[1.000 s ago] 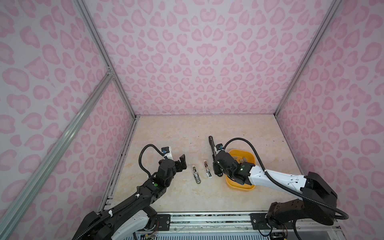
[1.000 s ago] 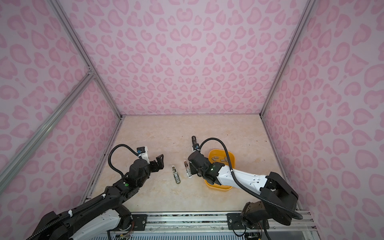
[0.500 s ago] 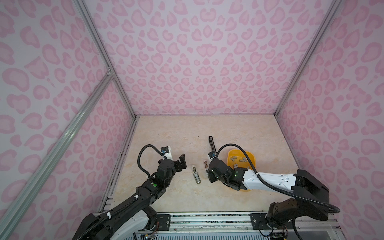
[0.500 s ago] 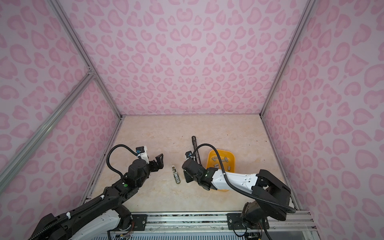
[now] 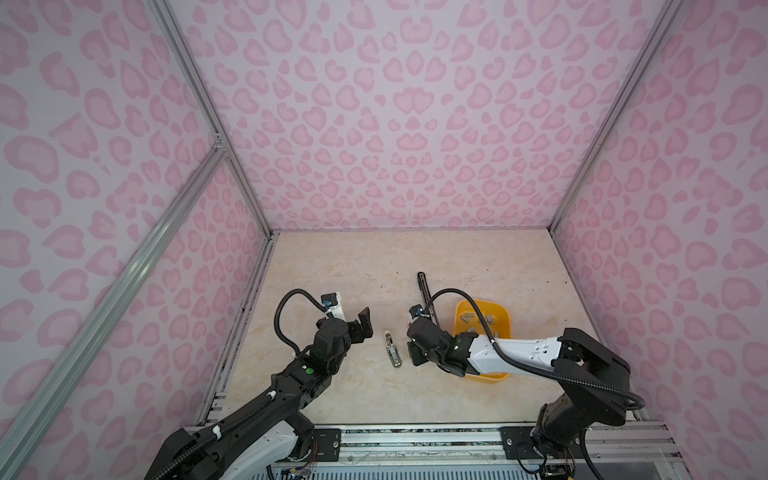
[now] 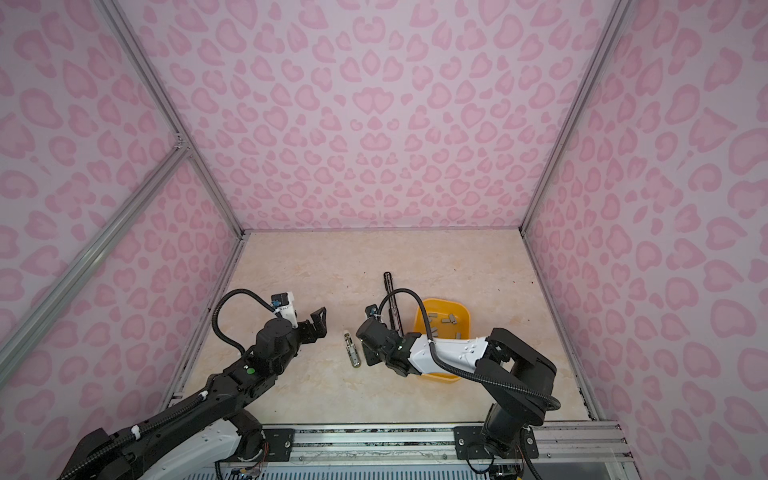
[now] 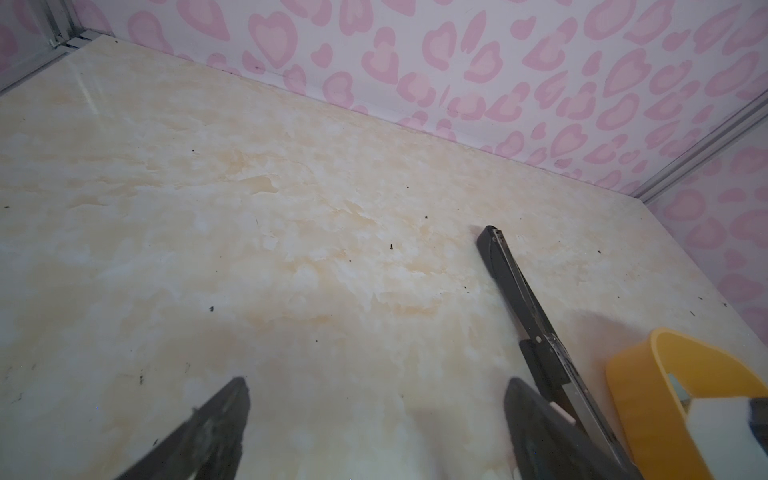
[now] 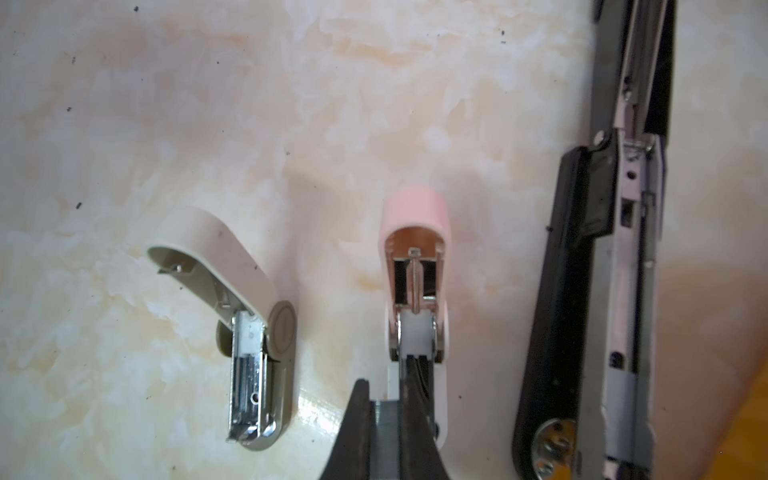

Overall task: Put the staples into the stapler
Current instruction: 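Carry the staple strip with the right gripper over the open pink stapler, then lower the staple strip with the right gripper into the pink stapler's channel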

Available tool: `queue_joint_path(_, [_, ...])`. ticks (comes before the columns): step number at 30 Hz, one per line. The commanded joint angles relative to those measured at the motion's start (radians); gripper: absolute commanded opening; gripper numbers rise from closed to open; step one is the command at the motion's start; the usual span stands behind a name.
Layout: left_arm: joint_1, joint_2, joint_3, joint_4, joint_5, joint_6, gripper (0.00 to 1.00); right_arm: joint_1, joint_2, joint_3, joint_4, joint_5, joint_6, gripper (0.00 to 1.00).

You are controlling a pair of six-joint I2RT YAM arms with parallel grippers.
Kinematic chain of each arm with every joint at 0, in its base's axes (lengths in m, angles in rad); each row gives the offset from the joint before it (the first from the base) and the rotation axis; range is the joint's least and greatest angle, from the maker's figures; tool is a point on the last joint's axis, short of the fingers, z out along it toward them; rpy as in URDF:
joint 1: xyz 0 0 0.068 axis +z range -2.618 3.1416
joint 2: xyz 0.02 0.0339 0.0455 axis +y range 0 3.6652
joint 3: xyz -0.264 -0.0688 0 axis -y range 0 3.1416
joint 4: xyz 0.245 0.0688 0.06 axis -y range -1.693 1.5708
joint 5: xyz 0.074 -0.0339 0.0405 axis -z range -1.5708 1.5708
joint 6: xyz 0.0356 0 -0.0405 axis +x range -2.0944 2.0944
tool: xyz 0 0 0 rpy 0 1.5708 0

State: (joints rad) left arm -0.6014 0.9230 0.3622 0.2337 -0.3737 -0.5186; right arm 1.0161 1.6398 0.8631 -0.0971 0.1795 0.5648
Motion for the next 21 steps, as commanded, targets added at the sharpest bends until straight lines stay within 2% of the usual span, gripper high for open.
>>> queue_joint_path(1, [0.003, -0.003, 0.008, 0.019, -0.004, 0.009, 0.97, -0.002, -0.002, -0.002, -0.001, 0.043, -0.011, 0.03])
queue_joint_path(21, [0.002, -0.018, 0.008, 0.015, 0.000, 0.006, 0.97, -0.023, 0.046, 0.019, -0.003, 0.017, -0.008, 0.02])
